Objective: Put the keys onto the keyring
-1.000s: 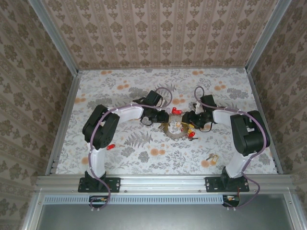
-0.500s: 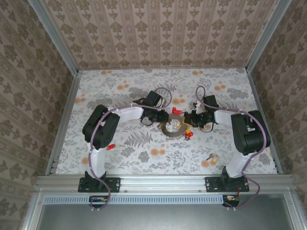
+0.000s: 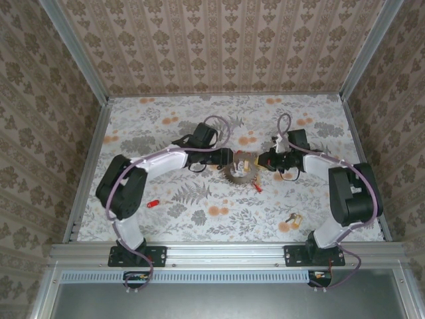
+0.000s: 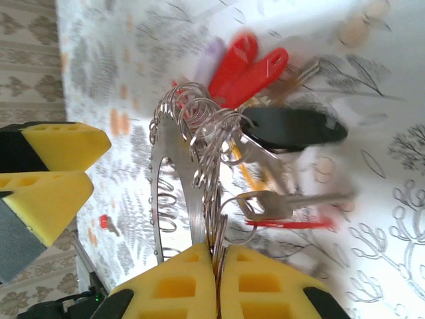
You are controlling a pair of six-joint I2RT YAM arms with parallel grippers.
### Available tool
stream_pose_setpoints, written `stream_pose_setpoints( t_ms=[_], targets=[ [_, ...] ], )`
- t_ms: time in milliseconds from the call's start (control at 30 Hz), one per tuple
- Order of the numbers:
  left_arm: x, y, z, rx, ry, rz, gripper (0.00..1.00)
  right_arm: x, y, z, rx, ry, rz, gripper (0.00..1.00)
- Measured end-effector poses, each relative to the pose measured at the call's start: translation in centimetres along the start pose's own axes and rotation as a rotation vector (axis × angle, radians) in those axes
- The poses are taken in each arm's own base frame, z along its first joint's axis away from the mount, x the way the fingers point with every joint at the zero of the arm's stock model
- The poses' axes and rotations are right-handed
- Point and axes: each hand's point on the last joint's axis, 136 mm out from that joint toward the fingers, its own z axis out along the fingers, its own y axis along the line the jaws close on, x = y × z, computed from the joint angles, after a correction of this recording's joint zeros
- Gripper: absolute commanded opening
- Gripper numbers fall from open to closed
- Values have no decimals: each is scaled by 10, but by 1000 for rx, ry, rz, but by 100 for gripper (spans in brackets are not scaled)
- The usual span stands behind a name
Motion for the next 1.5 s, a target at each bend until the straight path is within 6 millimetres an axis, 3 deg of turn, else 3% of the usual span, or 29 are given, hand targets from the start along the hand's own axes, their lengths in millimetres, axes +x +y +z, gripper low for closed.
stream_pose_setpoints(
  t_ms=[133,267,633,867,1167,1233,1400,1500],
  targets=[
    [-27,2,-29,56,-93,-29,78,-9,20,-14,-66,-34,-26,0],
    [-44,3,-39,134,-125,-59,79,-14,30,-19,-115,-35,-28,0],
    [-46,-31,-45,335,-58,-56,67,-24,65,-30,-237,-15,-89,0],
    [-41,-43,-41,413,5,-80,45,-27,79,-35,-282,-11,-161,0],
    [-46,-56,-48,482,12,-64,28,-35,85,-37,-290,-4,-210,0],
    [-46,-56,-49,486,13,-62,18,-37,84,-37,-287,-4,-213,0],
    [-49,-64,-56,531,10,-56,0,-42,76,-39,-257,-20,-205,10],
    [-52,-66,-60,537,-2,-56,0,-44,76,-41,-244,-36,-216,19]
  ],
)
